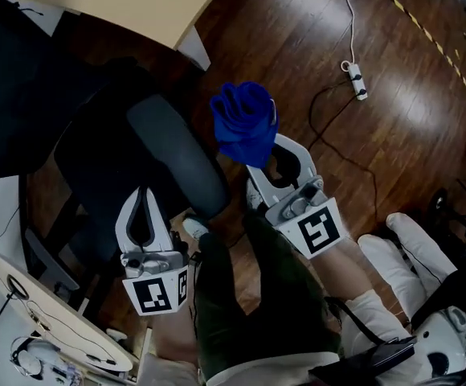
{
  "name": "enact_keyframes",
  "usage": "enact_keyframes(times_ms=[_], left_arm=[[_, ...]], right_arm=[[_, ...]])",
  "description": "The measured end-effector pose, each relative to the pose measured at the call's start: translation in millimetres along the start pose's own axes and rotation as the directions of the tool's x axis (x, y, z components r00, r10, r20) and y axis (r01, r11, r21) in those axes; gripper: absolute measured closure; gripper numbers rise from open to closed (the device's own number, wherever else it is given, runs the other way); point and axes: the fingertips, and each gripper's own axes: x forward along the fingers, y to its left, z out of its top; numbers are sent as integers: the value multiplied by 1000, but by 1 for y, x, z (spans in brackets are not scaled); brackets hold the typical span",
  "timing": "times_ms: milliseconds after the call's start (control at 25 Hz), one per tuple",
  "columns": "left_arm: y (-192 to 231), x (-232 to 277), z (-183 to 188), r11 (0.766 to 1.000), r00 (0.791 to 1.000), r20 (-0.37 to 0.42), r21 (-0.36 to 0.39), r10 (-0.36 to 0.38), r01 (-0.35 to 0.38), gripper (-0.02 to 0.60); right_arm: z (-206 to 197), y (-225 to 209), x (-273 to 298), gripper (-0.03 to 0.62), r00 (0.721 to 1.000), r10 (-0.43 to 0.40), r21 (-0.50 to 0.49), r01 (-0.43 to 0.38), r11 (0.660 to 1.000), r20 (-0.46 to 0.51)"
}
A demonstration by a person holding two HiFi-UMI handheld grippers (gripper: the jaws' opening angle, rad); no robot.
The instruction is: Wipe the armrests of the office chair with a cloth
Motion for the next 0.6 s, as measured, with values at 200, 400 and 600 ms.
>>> enact_keyframes(times_ms=[200, 400, 600], left_arm=[[20, -27, 16, 1000, 998, 52, 10, -19, 19, 583], [81, -94, -5, 1000, 999, 48, 19, -25, 24, 583], [110, -124, -53, 993, 995, -33, 68, -91, 93, 583]], right_arm=[[66, 87, -24, 510, 998, 9, -68, -5, 998, 61], [9, 201, -27, 510, 999, -9, -52, 11, 999, 38], [-114, 166, -1, 511, 956, -279, -55, 275, 960, -88]])
